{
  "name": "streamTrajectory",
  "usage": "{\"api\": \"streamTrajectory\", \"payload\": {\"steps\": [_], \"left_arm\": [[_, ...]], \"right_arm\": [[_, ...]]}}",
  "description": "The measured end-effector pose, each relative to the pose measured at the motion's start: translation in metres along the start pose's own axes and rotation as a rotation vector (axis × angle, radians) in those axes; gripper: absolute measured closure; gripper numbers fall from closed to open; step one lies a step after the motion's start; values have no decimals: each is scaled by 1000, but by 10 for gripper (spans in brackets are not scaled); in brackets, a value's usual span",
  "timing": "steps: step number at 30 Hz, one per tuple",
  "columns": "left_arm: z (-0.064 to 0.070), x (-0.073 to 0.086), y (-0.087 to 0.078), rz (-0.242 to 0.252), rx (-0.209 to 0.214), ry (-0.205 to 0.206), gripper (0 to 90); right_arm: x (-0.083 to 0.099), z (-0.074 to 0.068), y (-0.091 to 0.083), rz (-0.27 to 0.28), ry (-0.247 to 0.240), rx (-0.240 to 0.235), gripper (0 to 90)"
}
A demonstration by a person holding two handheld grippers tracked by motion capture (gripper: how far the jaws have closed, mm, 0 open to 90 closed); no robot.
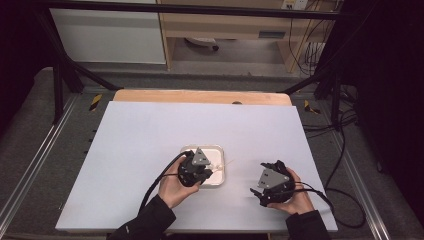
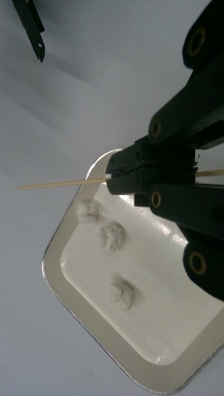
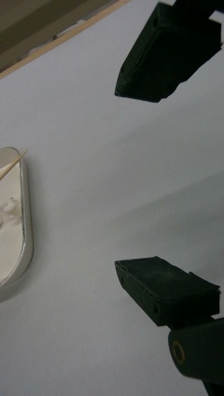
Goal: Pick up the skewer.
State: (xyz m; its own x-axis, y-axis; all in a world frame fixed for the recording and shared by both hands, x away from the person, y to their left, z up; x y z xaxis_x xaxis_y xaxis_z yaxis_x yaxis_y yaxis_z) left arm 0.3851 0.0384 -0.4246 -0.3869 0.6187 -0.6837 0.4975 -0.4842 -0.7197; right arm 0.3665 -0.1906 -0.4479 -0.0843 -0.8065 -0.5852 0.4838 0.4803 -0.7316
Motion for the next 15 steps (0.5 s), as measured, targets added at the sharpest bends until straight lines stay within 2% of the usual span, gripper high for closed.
{"api": "streamTrajectory", "payload": {"steps": [8,15], "left_arm": [[9,-5,4,-8,6,19,888],[20,-13,8,-17,15,52,889]], "right_arm": [[-6,-4,-1,-4,-103,20,226],[-10,-6,0,-5,-196,32,310]]}}
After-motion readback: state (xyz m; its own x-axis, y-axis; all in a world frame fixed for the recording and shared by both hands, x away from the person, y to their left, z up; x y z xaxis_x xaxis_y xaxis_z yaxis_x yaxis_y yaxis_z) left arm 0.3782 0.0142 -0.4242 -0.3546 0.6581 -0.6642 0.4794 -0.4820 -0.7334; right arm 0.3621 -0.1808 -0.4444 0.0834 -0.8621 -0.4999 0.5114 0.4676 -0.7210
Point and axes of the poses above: each handheld gripper's, and its own axes: y roughly forward along the jaws, x roughly out of its underside, z roughly to its right, the point moved 5 cm from there along y, roughly forward along the jaws, and after that the axes turned 9 degrees about -x, right-handed, at the moved point
